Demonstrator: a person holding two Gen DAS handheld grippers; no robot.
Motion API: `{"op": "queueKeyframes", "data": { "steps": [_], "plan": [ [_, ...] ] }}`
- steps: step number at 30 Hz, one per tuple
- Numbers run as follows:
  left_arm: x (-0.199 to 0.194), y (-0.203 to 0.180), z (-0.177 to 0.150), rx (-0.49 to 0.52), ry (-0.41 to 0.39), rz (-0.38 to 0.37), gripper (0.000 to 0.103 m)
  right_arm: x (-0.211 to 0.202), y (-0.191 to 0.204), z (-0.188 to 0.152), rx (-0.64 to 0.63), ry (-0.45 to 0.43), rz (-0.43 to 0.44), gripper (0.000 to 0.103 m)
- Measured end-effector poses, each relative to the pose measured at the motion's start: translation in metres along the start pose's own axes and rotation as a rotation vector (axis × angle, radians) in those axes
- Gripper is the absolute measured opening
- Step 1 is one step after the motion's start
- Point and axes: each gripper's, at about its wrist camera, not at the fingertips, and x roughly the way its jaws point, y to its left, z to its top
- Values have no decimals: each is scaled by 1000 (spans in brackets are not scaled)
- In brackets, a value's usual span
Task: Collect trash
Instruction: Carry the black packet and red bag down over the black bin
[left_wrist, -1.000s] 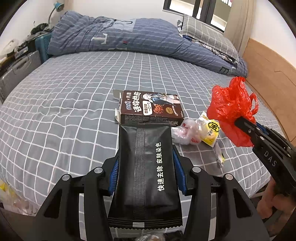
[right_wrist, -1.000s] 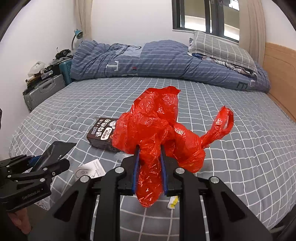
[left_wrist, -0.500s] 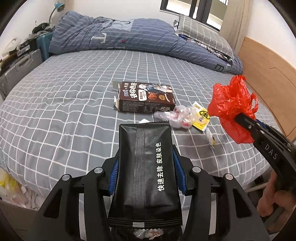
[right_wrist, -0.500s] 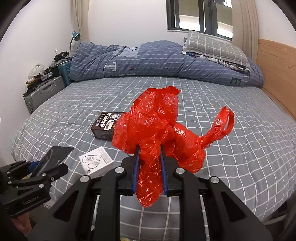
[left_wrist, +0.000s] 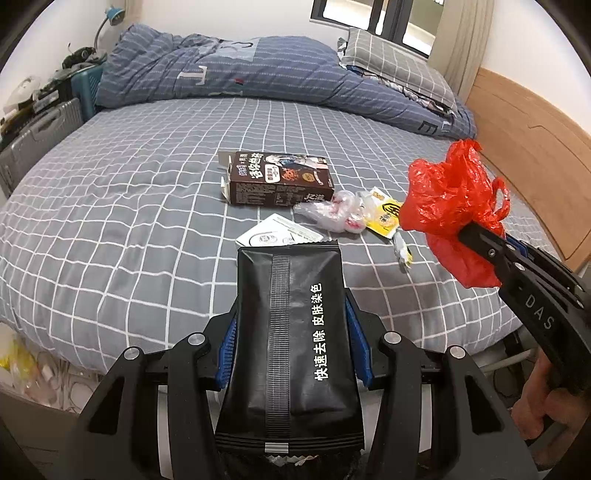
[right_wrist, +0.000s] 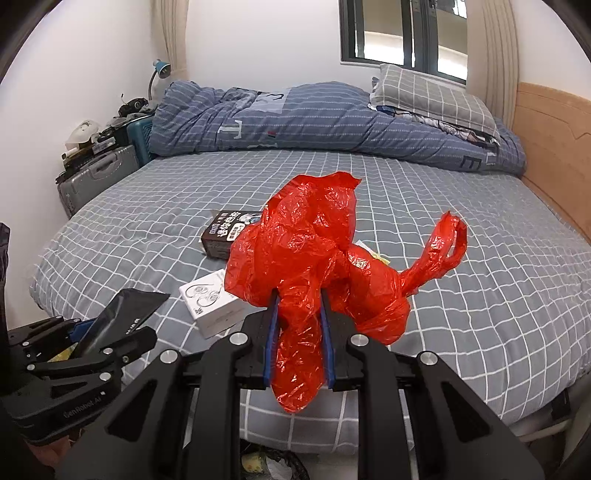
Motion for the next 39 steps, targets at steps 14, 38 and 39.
{"op": "queueKeyframes", "data": {
  "steps": [14,38,39],
  "plan": [
    [-11,8,-39,-17,50,10,48,-23,12,-38,10,46,9,18],
    [-29,21,-122,-37,162,20,48,-61,34,-99,30,130,65,18],
    [-29,21,-124,-38,164,20,48,-61,35,-101,38,142,78,18]
  ]
}}
